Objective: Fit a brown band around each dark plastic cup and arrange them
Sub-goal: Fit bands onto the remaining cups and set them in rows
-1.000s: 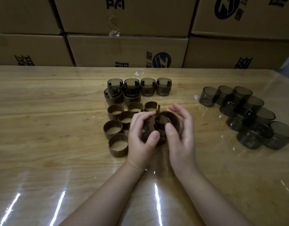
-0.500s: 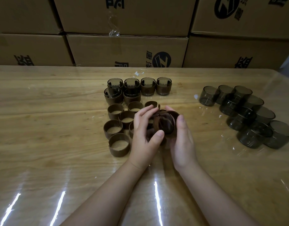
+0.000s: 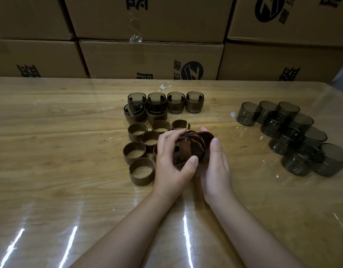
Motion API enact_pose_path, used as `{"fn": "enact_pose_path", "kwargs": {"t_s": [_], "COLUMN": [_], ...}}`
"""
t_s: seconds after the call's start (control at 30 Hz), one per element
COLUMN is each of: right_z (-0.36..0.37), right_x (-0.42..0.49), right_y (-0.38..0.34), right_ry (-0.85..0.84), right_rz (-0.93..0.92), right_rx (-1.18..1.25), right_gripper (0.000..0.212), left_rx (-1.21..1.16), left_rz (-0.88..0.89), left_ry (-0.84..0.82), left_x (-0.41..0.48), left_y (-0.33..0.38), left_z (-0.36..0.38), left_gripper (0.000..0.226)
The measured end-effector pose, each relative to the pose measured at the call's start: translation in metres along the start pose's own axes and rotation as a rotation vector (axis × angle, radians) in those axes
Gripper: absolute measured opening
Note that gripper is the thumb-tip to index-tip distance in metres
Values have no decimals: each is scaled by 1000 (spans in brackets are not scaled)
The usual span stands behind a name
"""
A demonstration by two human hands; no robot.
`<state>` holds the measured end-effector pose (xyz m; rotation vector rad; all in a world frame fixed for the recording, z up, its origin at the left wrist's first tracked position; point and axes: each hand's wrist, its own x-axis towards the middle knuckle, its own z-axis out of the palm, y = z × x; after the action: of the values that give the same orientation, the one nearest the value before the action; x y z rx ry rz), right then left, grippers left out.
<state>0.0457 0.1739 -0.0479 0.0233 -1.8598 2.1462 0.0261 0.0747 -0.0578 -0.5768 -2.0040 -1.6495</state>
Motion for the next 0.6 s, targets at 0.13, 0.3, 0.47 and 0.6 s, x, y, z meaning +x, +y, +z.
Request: {"fn": "enact_pose_path", "kwargs": {"t_s": [0.13,0.3,0.47,0.6], "right_z": [1,4,6,7], "right_x": [1,-1,-1,-1], "right_y": [0,0,-1,-2], "right_ry": [25,76,112,144], "right_rz": [30,82,129,158], "right_rx": [36,52,77,93], "right_gripper": [42,37,33,30], "left_rx": [26,45,41,44], "left_rz": [19,23,26,34], "left_ry": [18,33,41,40], "left_x": [0,0,0,0], "left_y": [2,3,5,4], "left_z": [1,2,3,3], "left_gripper": [53,55,52,51]}}
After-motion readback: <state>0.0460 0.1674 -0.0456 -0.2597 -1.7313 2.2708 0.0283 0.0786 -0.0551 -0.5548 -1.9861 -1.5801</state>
